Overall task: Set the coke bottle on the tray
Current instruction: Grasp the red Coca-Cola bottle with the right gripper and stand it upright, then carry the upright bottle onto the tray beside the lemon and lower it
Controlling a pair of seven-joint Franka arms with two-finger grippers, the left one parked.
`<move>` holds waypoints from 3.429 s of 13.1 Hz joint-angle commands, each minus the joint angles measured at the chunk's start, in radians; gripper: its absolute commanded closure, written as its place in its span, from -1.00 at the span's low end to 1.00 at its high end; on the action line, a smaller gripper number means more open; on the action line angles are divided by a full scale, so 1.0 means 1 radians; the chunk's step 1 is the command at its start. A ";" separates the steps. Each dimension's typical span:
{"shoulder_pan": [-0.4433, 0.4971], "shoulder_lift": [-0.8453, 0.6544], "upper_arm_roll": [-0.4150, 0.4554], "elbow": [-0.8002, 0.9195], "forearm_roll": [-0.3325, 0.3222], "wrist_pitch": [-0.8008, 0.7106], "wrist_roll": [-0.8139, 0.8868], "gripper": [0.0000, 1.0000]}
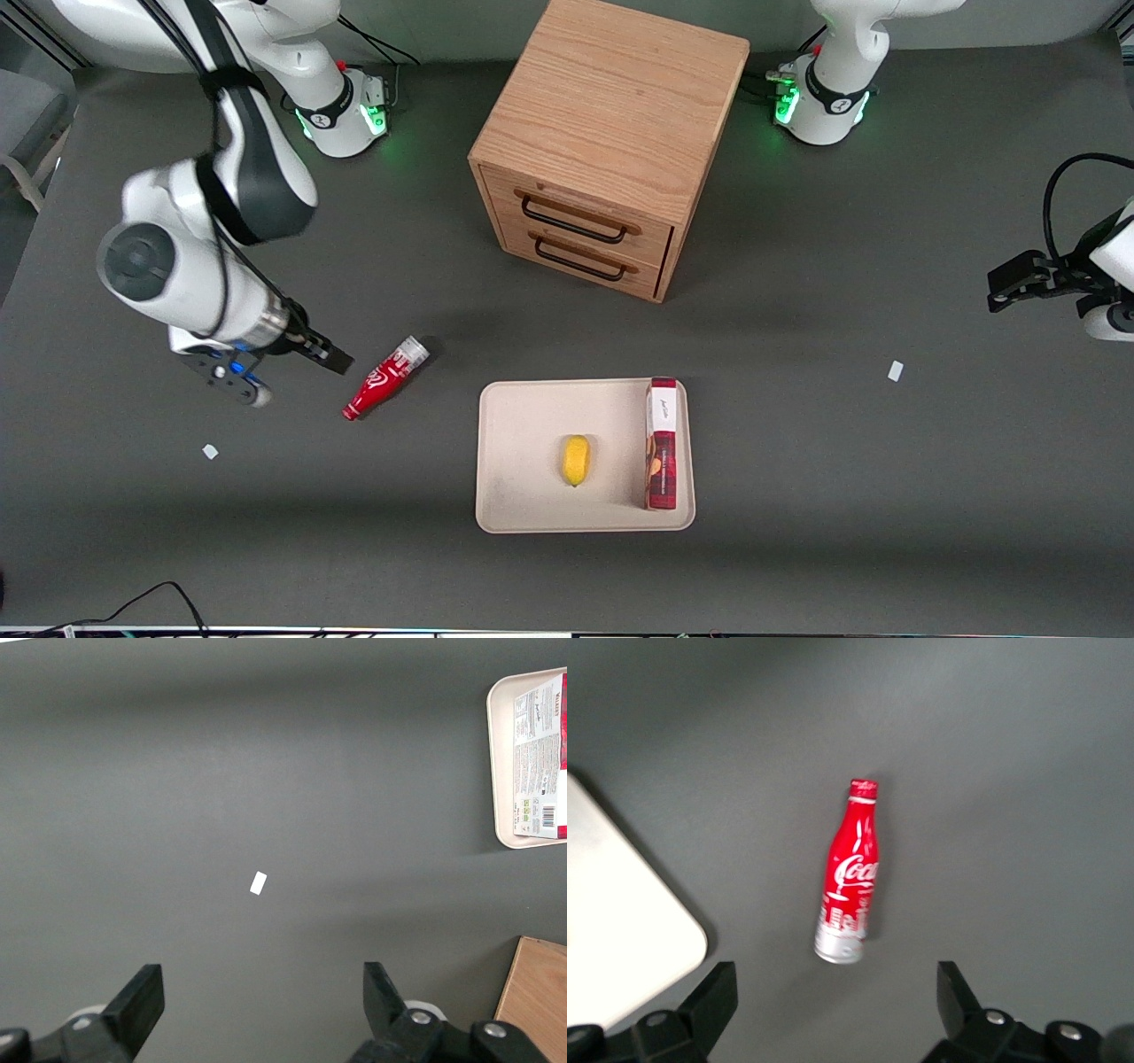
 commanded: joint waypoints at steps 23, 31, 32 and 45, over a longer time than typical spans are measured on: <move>-0.005 0.207 0.013 -0.206 -0.001 0.530 0.078 1.00; 0.022 0.222 0.058 0.278 -0.004 0.056 -0.095 1.00; 0.040 0.254 0.058 0.362 -0.022 0.006 -0.100 1.00; 0.177 0.747 0.141 0.788 -0.168 0.221 -0.371 1.00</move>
